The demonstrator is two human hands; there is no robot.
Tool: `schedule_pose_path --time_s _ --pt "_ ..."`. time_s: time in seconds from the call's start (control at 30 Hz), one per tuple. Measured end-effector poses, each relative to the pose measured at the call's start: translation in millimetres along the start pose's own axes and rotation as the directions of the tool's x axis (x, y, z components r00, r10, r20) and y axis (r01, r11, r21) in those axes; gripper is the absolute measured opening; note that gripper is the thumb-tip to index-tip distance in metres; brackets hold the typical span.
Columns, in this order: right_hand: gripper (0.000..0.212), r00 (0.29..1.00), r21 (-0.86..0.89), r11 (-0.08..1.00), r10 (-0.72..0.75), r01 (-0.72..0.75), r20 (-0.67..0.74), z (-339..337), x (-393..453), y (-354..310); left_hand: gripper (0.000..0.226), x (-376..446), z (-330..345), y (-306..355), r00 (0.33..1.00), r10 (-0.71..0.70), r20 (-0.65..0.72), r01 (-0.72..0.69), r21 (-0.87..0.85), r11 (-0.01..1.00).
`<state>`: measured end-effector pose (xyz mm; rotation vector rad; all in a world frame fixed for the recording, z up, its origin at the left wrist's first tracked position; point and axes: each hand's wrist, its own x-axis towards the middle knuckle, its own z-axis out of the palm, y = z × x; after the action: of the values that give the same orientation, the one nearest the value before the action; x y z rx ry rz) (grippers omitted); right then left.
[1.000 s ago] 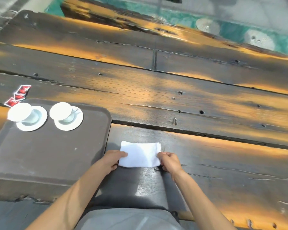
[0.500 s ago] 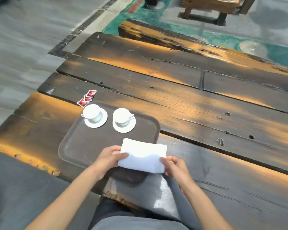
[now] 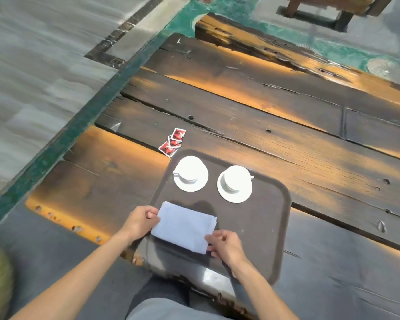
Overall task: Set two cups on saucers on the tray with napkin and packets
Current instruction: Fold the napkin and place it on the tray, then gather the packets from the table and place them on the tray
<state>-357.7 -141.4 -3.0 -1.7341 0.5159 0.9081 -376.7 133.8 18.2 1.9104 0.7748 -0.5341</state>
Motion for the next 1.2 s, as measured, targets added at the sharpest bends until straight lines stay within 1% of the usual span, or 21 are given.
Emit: schedule_pose_path --time_s 0.07,0.1,0.17,0.23,0.33,0.4,0.43,0.5,0.53,0.6,0.67,0.73,0.8,0.87,0.93,1.0,1.07,1.13,1.2 --pt "0.011 0.999 -0.059 0.998 0.001 -0.004 -0.045 14.2 5.1 1.3 0.014 6.7 -3.0 -6.0 0.999 0.032 -0.024 -0.027 0.166 0.986" --pt "0.011 0.997 -0.08 0.997 0.003 -0.009 -0.074 19.2 5.9 2.9 0.015 8.6 -2.7 -8.8 0.999 0.041 -0.035 -0.033 0.216 0.976" --pt "0.014 0.991 -0.133 0.991 0.015 -0.033 -0.134 26.9 4.3 6.1 0.012 11.0 -1.0 -15.9 0.997 0.057 -0.052 -0.043 0.242 0.969" --pt "0.018 0.981 -0.226 0.973 -0.002 -0.043 -0.195 30.0 1.5 8.0 0.01 12.4 1.8 -23.7 0.991 0.102 -0.082 -0.076 0.277 0.958" --pt "0.027 0.973 -0.398 0.916 -0.046 -0.048 -0.225 27.9 -5.0 1.8 0.026 16.0 3.2 -31.0 0.973 0.222 -0.055 -0.172 0.465 0.869" --pt "0.027 0.966 -0.497 0.867 -0.105 -0.027 -0.235 24.1 -8.0 -10.9 0.038 21.5 -1.7 -27.1 0.968 0.251 -0.003 -0.215 0.506 0.835" --pt "0.025 0.961 -0.516 0.857 -0.144 0.002 -0.236 21.6 -8.8 -20.8 0.042 25.6 -6.2 -22.1 0.964 0.267 0.018 -0.24 0.499 0.833" --pt "0.018 0.943 -0.519 0.851 -0.235 0.083 -0.235 16.5 -7.8 -49.1 0.045 38.7 -20.5 -7.3 0.95 0.312 0.013 -0.286 0.438 0.852" --pt "0.014 0.93 -0.512 0.849 -0.282 0.127 -0.236 13.8 -5.1 -66.5 0.043 47.3 -29.8 3.1 0.942 0.335 -0.008 -0.304 0.397 0.866" --pt "0.015 0.901 -0.458 0.862 -0.356 0.216 -0.246 10.3 5.6 -107.1 0.041 68.7 -50.3 26.3 0.931 0.359 -0.068 -0.321 0.321 0.891" --pt "0.017 0.877 -0.388 0.872 -0.411 0.298 -0.249 9.6 24.3 -148.6 0.046 94.3 -68.7 50.8 0.915 0.378 -0.141 -0.336 0.253 0.907" --pt "0.017 0.858 -0.37 0.859 -0.456 0.354 -0.236 12.3 49.1 -187.3 0.046 121.0 -85.0 74.6 0.907 0.373 -0.197 -0.334 0.205 0.92" --pt "0.017 0.849 -0.378 0.84 -0.486 0.389 -0.206 19.2 76.3 -220.7 0.041 145.4 -98.6 96.5 0.92 0.334 -0.206 -0.295 0.198 0.935" --pt "0.018 0.856 -0.393 0.833 -0.484 0.389 -0.179 29.7 104.3 -246.5 0.034 169.0 -106.4 113.7 0.931 0.316 -0.184 -0.281 0.193 0.94" --pt "0.015 0.876 -0.429 0.83 -0.457 0.357 -0.157 42.6 133.1 -264.8 0.028 189.3 -108.6 127.2 0.941 0.289 -0.176 -0.263 0.158 0.952" --pt "0.012 0.908 -0.418 0.854 -0.396 0.311 -0.134 56.2 161.9 -276.9 0.025 208.1 -106.4 136.6 0.95 0.262 -0.167 -0.244 0.121 0.962" --pt "0.011 0.934 -0.409 0.875 -0.335 0.259 -0.125 69.7 187.0 -284.7 0.024 225.9 -102.2 143.2 0.961 0.248 -0.121 -0.235 0.108 0.966" --pt "0.017 0.948 -0.408 0.885 -0.294 0.222 -0.122 83.5 207.6 -289.7 0.025 241.6 -98.0 148.2 0.969 0.229 -0.091 -0.219 0.105 0.97" --pt "0.033 0.957 -0.413 0.893 -0.255 0.179 -0.135 98.0 224.1 -292.2 0.026 254.5 -93.7 151.2 0.969 0.229 -0.089 -0.22 0.092 0.971"
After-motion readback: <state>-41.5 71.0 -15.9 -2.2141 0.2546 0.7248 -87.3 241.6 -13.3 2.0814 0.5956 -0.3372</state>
